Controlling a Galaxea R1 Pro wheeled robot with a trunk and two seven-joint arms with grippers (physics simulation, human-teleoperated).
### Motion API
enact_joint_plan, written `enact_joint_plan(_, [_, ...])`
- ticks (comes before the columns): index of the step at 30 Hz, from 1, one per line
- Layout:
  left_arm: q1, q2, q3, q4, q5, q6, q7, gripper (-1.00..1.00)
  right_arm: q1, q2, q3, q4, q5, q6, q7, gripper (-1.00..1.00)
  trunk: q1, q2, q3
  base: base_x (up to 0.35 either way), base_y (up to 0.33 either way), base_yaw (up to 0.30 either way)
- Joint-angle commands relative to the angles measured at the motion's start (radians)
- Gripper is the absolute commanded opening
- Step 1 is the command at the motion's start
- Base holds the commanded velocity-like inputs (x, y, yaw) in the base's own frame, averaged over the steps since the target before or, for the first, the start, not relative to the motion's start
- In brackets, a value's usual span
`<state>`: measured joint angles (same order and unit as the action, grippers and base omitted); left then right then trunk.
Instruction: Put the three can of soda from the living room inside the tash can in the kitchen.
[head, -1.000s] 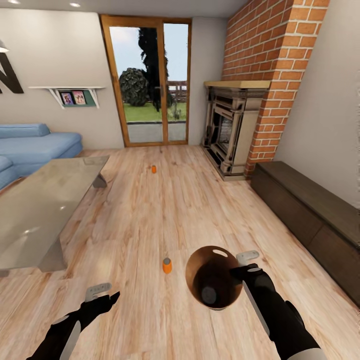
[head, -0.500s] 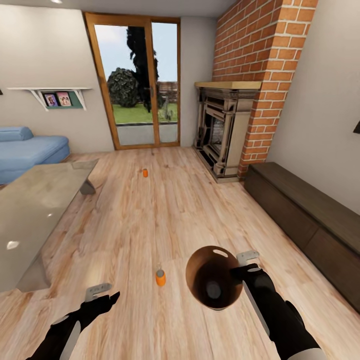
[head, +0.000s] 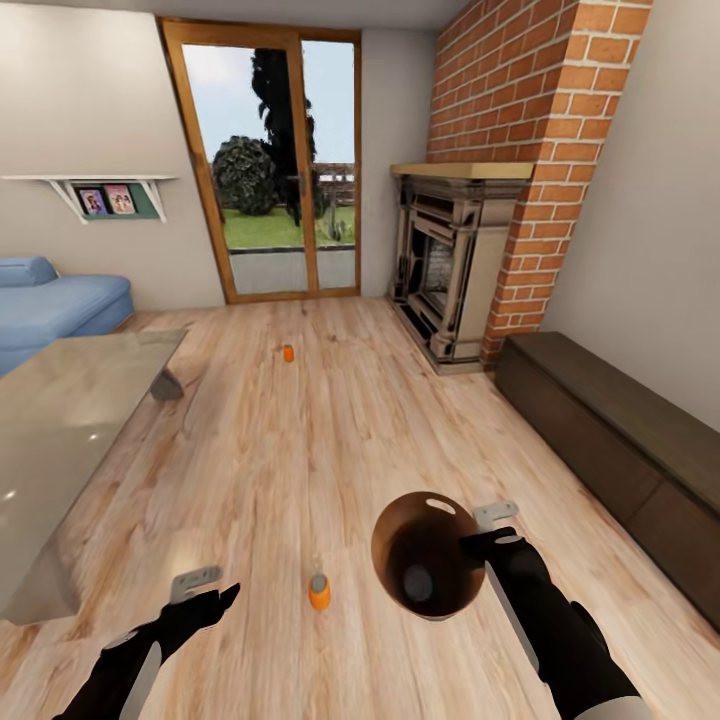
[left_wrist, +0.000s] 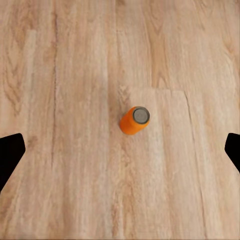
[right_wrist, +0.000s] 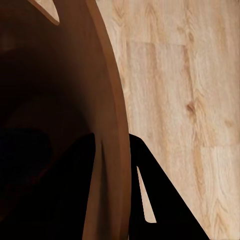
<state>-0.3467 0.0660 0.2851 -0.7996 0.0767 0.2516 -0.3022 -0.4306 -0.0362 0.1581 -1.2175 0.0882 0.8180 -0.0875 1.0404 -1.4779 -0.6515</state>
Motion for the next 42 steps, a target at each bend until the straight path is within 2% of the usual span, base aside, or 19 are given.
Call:
enact_joint_plan(1, [0.000,0.000,0.000,0.000,0.000,0.000,0.000,1.00,0.000,0.000,0.000,-0.001,-0.002,0.000,0.003,-1.00,0.000,0.000,0.000,0.345,0.001,0.000])
enact_joint_plan(21, [0.000,0.000,0.000,0.000,0.000,0.000,0.000,1.00,0.000,0.001,0.000,-0.001,-0.002,0.000,0.003,-1.00,0.000,0.000,0.000,0.233,0.000,0.000])
enact_joint_plan(42, [0.000,0.000,0.000,0.000,0.000,-0.001,0.000,1.00,0.000,0.001,0.000,-0.001,-0.002,0.000,0.003,-1.00,0.000,0.000,0.000,0.127,0.000,0.000])
